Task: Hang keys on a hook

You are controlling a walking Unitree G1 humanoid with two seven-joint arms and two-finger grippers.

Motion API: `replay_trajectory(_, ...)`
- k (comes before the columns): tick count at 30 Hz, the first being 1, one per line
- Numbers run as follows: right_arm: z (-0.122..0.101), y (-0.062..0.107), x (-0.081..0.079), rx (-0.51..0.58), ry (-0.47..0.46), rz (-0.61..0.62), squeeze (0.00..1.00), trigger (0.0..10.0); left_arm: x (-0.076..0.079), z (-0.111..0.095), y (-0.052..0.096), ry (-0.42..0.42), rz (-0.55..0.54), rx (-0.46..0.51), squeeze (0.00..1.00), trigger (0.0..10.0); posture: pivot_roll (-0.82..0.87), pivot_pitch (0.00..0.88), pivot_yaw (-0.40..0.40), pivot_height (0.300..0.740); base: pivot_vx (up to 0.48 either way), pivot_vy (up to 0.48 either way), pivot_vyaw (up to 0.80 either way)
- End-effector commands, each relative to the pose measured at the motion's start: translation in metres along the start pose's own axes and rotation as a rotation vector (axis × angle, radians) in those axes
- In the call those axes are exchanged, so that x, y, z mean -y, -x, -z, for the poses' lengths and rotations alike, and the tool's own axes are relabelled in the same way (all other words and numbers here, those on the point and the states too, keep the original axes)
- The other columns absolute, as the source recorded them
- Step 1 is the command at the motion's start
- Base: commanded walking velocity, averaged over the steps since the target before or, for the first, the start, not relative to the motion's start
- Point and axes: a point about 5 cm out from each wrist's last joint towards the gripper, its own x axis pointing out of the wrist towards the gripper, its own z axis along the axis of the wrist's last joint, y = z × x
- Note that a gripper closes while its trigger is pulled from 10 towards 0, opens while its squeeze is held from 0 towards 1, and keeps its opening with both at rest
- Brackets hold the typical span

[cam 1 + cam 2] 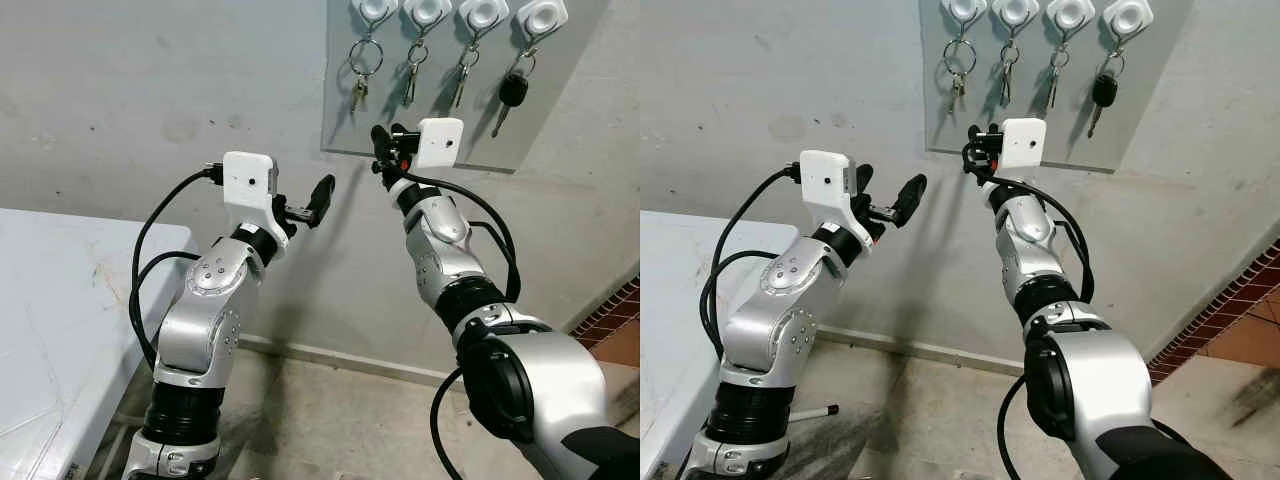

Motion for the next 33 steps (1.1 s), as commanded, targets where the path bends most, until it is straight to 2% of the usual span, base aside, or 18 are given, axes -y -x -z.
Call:
replay_trajectory(1, 0.003, 0.003, 0.002, 0.001, -0.006, 0.009, 1.00, 10.0, -0.003, 0.001, 0.003, -0.002, -0.020, 0.007, 0.00, 10.0, 0.02, 0.062, -0.019, 0.740, 0.000, 0.000, 0.00)
replay_trajectory(6, 0.010, 0.010, 0.005, -0.001, -0.014, 0.019, 1.00, 10.0, -0.014, 0.016, 0.006, 0.046, -0.082, -0.022, 0.00, 10.0, 0.02, 0.058, -0.018, 0.740, 0.000, 0.000, 0.00)
replay_trajectory(8, 0.020, 0.019, 0.009, -0.014, -0.021, 0.020, 1.00, 10.0, -0.025, 0.039, 0.011, 0.026, -0.147, -0.078, 0.00, 10.0, 0.02, 0.053, -0.018, 0.740, 0.000, 0.000, 0.00)
replay_trajectory(11, 0.024, 0.023, 0.011, -0.019, -0.021, 0.021, 1.00, 10.0, -0.029, 0.048, 0.014, 0.033, -0.164, -0.097, 0.00, 10.0, 0.02, 0.053, -0.019, 0.740, 0.000, 0.000, 0.00)
replay_trajectory(13, 0.039, 0.037, 0.019, -0.056, -0.012, 0.025, 1.00, 10.0, -0.039, 0.073, 0.023, 0.036, -0.223, -0.151, 0.00, 10.0, 0.01, 0.048, -0.021, 0.740, 0.000, 0.000, 0.00)
replay_trajectory(14, 0.039, 0.037, 0.019, -0.056, -0.012, 0.025, 1.00, 10.0, -0.039, 0.073, 0.023, 0.036, -0.223, -0.151, 0.00, 10.0, 0.01, 0.048, -0.021, 0.740, 0.000, 0.000, 0.00)
replay_trajectory(16, 0.058, 0.057, 0.027, -0.112, 0.002, 0.039, 1.00, 10.0, -0.049, 0.096, 0.034, 0.027, -0.269, -0.168, 0.00, 10.0, 0.01, 0.040, -0.023, 0.740, 0.000, 0.000, 0.00)
replay_trajectory(17, 0.058, 0.057, 0.027, -0.112, 0.002, 0.039, 1.00, 10.0, -0.049, 0.096, 0.034, 0.027, -0.269, -0.168, 0.00, 10.0, 0.01, 0.040, -0.023, 0.740, 0.000, 0.000, 0.00)
replay_trajectory(19, 0.071, 0.071, 0.033, -0.162, 0.018, 0.055, 1.00, 10.0, -0.053, 0.112, 0.043, -0.049, -0.274, -0.173, 0.00, 10.0, 0.01, 0.035, -0.023, 0.740, 0.000, 0.000, 0.00)
replay_trajectory(20, 0.085, 0.086, 0.040, -0.221, 0.032, 0.075, 1.00, 10.0, -0.057, 0.135, 0.054, -0.098, -0.281, -0.237, 0.00, 10.0, 0.01, 0.029, -0.025, 0.740, 0.000, 0.000, 0.00)
replay_trajectory(23, 0.108, 0.112, 0.047, -0.336, 0.051, 0.110, 1.00, 10.0, -0.064, 0.170, 0.075, -0.033, -0.338, -0.369, 0.00, 10.0, 0.01, 0.024, -0.022, 0.740, 0.000, 0.000, 0.00)
replay_trajectory(24, 0.120, 0.129, 0.051, -0.407, 0.062, 0.131, 1.00, 10.0, -0.066, 0.186, 0.087, -0.007, -0.352, -0.431, 0.00, 10.0, 0.00, 0.021, -0.020, 0.740, 0.000, 0.000, 0.00)
replay_trajectory(26, 0.125, 0.135, 0.053, -0.435, 0.060, 0.143, 1.00, 10.0, -0.066, 0.191, 0.091, 0.003, -0.355, -0.456, 0.00, 10.0, 0.00, 0.021, -0.019, 0.740, 0.000, 0.000, 0.00)
replay_trajectory(27, 0.133, 0.148, 0.055, -0.482, 0.079, 0.158, 1.00, 10.0, -0.067, 0.201, 0.100, 0.008, -0.373, -0.506, 0.00, 10.0, 0.00, 0.020, -0.016, 0.740, 0.000, 0.000, 0.00)
replay_trajectory(28, 0.141, 0.161, 0.058, -0.533, 0.085, 0.174, 1.00, 10.0, -0.067, 0.209, 0.108, 0.071, -0.389, -0.531, 0.00, 10.0, -0.01, 0.018, -0.012, 0.740, 0.000, 0.000, 0.00)
replay_trajectory(29, 0.141, 0.161, 0.058, -0.533, 0.085, 0.174, 1.00, 10.0, -0.067, 0.209, 0.108, 0.071, -0.389, -0.531, 0.00, 10.0, -0.01, 0.018, -0.012, 0.740, 0.000, 0.000, 0.00)
replay_trajectory(32, 0.153, 0.185, 0.064, -0.630, 0.102, 0.220, 1.00, 10.0, -0.063, 0.222, 0.118, 0.062, -0.381, -0.606, 0.00, 10.0, -0.01, 0.019, -0.007, 0.740, 0.000, 0.000, 0.00)
replay_trajectory(33, 0.160, 0.199, 0.067, -0.694, 0.097, 0.232, 1.00, 10.0, -0.061, 0.228, 0.123, 0.069, -0.387, -0.639, 0.00, 10.0, -0.02, 0.021, -0.006, 0.740, 0.000, 0.000, 0.00)
